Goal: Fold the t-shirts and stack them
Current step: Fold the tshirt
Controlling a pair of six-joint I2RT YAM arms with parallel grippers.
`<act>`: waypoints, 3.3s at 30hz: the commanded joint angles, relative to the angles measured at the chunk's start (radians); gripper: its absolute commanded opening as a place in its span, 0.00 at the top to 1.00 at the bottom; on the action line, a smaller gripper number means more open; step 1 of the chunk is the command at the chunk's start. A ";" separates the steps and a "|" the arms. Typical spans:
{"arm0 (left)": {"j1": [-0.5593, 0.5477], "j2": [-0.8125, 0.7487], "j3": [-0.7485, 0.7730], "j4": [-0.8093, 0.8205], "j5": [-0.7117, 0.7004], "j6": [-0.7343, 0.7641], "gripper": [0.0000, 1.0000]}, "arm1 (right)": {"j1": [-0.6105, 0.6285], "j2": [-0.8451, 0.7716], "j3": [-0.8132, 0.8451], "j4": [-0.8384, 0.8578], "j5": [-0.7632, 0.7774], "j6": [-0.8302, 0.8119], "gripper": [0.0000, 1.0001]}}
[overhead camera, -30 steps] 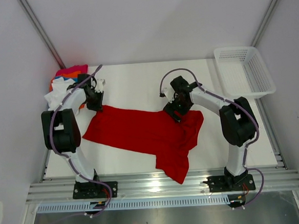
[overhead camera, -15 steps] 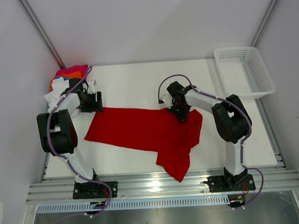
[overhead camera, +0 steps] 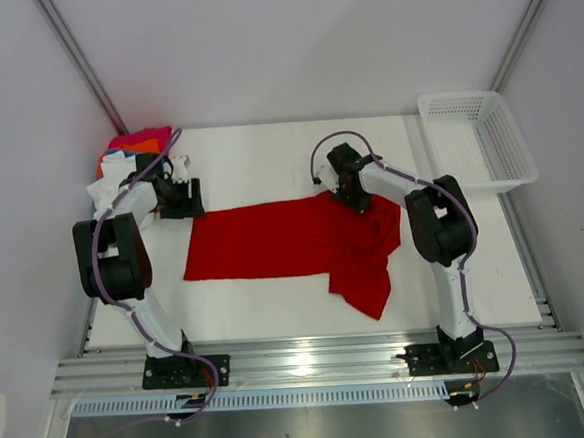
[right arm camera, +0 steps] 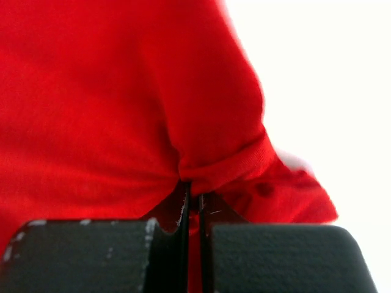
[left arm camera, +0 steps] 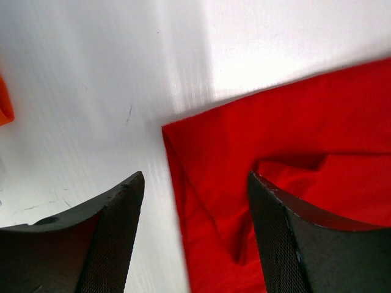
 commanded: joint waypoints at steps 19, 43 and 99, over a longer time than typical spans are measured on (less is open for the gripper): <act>-0.004 -0.133 -0.024 0.031 0.060 0.015 0.27 | -0.056 0.317 0.401 0.223 0.169 -0.057 0.72; -0.850 -0.622 -0.782 0.324 -0.730 0.728 0.14 | -0.172 -0.357 -0.062 0.105 -0.143 -0.020 0.01; -0.502 -0.426 -0.318 0.108 -0.684 0.658 1.00 | 0.199 -0.681 -0.728 0.141 0.026 -0.259 0.01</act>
